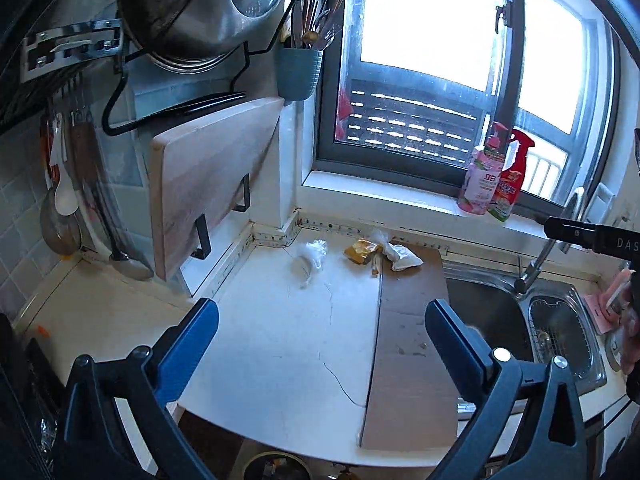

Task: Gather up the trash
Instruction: 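Raise both tools back up toward the trash on the counter, then move the left tool to the clear plastic bag while the right tool approaches the white tissue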

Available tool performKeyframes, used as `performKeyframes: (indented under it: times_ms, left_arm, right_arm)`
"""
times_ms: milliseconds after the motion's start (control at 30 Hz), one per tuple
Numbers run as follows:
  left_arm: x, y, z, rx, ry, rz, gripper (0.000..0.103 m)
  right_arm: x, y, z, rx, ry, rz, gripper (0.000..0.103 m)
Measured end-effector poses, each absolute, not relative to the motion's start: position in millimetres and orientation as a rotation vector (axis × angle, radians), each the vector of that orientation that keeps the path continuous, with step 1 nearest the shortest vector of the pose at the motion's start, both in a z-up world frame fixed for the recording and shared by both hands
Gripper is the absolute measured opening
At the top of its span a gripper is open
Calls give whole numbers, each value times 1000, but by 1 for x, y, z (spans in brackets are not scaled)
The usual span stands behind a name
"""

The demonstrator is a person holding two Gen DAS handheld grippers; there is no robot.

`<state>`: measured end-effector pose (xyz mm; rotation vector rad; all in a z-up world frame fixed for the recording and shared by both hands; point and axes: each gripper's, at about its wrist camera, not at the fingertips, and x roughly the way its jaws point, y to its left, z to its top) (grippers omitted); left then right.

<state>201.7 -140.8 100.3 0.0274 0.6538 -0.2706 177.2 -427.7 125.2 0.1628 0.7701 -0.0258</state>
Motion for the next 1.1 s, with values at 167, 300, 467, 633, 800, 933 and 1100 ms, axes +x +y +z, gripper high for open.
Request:
performKeyframes:
  times_ms: [167, 300, 467, 633, 800, 933, 1100]
  left_arm:
    - [280, -170, 86, 25, 740, -229, 102]
    - [340, -187, 57, 12, 822, -200, 102]
    - [414, -207, 3, 6, 932, -156, 102]
    - [469, -221, -53, 27, 985, -111, 102]
    - [501, -225, -99, 25, 989, -90, 102]
    - [518, -225, -127, -27, 998, -85, 102]
    - [529, -233, -142, -12, 961, -60, 102]
  right_arm:
    - [252, -462, 98, 212, 868, 12, 68]
    - [311, -490, 56, 262, 978, 38, 68]
    - [373, -513, -8, 286, 1065, 57, 68]
    - [417, -521, -67, 311, 1088, 100, 68]
    - [447, -519, -111, 280, 1088, 97, 68]
    - [456, -513, -133, 244, 1087, 98, 68]
    - [462, -501, -152, 166, 1098, 89, 68]
